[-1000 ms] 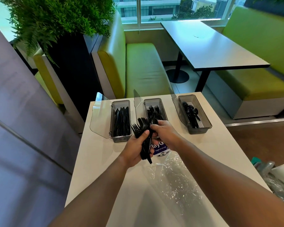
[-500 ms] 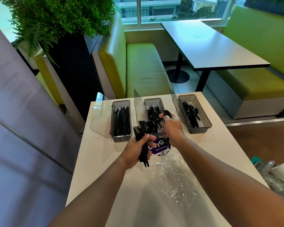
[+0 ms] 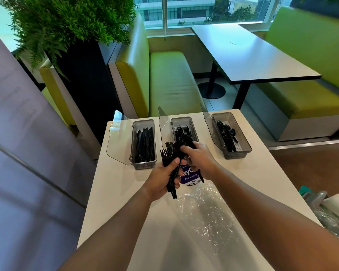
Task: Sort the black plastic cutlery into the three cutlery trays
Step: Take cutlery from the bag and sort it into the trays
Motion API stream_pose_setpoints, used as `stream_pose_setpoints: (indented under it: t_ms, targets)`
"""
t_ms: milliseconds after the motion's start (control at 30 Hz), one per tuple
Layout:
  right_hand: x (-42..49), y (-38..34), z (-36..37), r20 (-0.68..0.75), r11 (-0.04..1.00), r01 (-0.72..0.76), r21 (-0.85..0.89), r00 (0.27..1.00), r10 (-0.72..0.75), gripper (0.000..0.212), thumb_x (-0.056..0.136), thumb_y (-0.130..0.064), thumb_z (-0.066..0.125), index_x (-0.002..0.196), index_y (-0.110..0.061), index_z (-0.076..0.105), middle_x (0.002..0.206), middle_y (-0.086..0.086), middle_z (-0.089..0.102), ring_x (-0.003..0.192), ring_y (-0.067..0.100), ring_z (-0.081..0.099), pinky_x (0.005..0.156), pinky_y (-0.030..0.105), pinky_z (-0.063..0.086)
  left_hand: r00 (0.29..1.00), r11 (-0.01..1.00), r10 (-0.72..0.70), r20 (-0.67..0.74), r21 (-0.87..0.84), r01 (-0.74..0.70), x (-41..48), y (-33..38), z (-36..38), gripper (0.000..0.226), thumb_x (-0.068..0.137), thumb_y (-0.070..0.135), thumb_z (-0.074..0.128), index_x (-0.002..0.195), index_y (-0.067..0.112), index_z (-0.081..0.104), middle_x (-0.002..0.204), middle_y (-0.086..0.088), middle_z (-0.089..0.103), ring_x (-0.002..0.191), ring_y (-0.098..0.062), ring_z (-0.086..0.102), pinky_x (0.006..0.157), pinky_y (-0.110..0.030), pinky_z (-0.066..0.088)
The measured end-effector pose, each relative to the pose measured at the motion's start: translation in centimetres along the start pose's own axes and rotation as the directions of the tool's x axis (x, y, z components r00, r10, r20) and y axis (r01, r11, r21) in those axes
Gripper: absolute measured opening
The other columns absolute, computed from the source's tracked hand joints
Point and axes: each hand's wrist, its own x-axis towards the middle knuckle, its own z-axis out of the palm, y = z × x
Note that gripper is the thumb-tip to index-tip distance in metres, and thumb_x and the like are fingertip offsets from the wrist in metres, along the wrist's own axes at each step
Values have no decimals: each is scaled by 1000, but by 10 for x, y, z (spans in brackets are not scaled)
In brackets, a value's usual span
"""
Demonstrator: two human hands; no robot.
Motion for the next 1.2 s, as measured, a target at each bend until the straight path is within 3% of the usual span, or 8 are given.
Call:
stream_pose_setpoints:
  t_ms: [167, 367, 533, 733, 900, 967, 1100, 1200]
  targets:
    - [1, 5, -3, 112, 989, -41, 145, 993, 25, 13, 99, -22, 62, 98, -10, 61, 59, 4, 46, 40, 10, 34, 34, 22, 24, 997, 996, -43, 69, -77, 48, 1, 3, 2, 31, 103, 33, 51, 114, 9, 69, 70, -4, 55, 50, -12, 44, 47, -25, 40]
    - [-1, 1, -6, 60, 993, -33, 112, 998, 26, 9, 100, -16, 61, 98, -8, 59, 53, -1, 55, 34, 7, 41, 32, 21, 27, 995, 997, -45, 84, -60, 51, 1, 3, 5, 31, 104, 32, 50, 109, 14, 75, 77, -10, 61, 52, -17, 51, 48, -29, 44]
    - [8, 6, -10, -14, 992, -2, 128, 1000, 3, 9, 97, -14, 63, 100, -7, 60, 88, 21, 68, 50, 22, 52, 32, 22, 33, 998, 998, -51, 41, -28, 53, 5, 0, 4, 39, 104, 33, 52, 121, 3, 68, 80, -11, 64, 52, -18, 55, 49, -30, 48]
    - [12, 7, -10, -34, 984, 14, 177, 999, -8, 7, 97, -9, 57, 103, -7, 54, 82, 19, 63, 42, 13, 45, 33, 22, 32, 998, 999, -48, 36, -18, 49, 9, -2, 7, 34, 103, 33, 53, 115, 6, 69, 79, -11, 62, 51, -18, 54, 49, -29, 47]
    - [29, -10, -28, -167, 947, -3, 322, 984, 60, 13, 102, -11, 52, 115, -10, 55, 76, 7, 63, 59, 15, 55, 53, 30, 47, 997, 998, -61, 51, 18, 60, 13, -4, 10, 32, 104, 31, 50, 111, 3, 66, 79, -13, 66, 50, -18, 56, 48, -28, 48]
    - [41, -21, -46, -183, 912, 3, 411, 980, 79, 16, 104, -12, 51, 119, -13, 53, 72, 5, 59, 57, 17, 56, 54, 34, 53, 998, 998, -55, 41, 37, 54, 18, -6, 9, 33, 104, 31, 50, 104, 3, 67, 74, -10, 63, 49, -16, 52, 48, -29, 46]
    - [67, -35, -86, -181, 916, -7, 402, 980, 87, 10, 105, -18, 49, 115, -17, 52, 67, 4, 53, 41, 10, 41, 38, 23, 39, 998, 997, -66, 9, 35, 66, 28, -11, 5, 32, 103, 34, 52, 95, 6, 65, 61, -3, 46, 46, -12, 37, 47, -28, 41]
    - [86, -43, -114, -186, 944, -47, 328, 976, 113, 13, 103, -28, 55, 98, -16, 52, 61, 2, 45, 36, 9, 34, 36, 18, 30, 998, 997, -64, -15, 43, 64, 38, -11, 6, 32, 103, 34, 52, 91, 7, 63, 58, 0, 35, 46, -11, 32, 46, -27, 37]
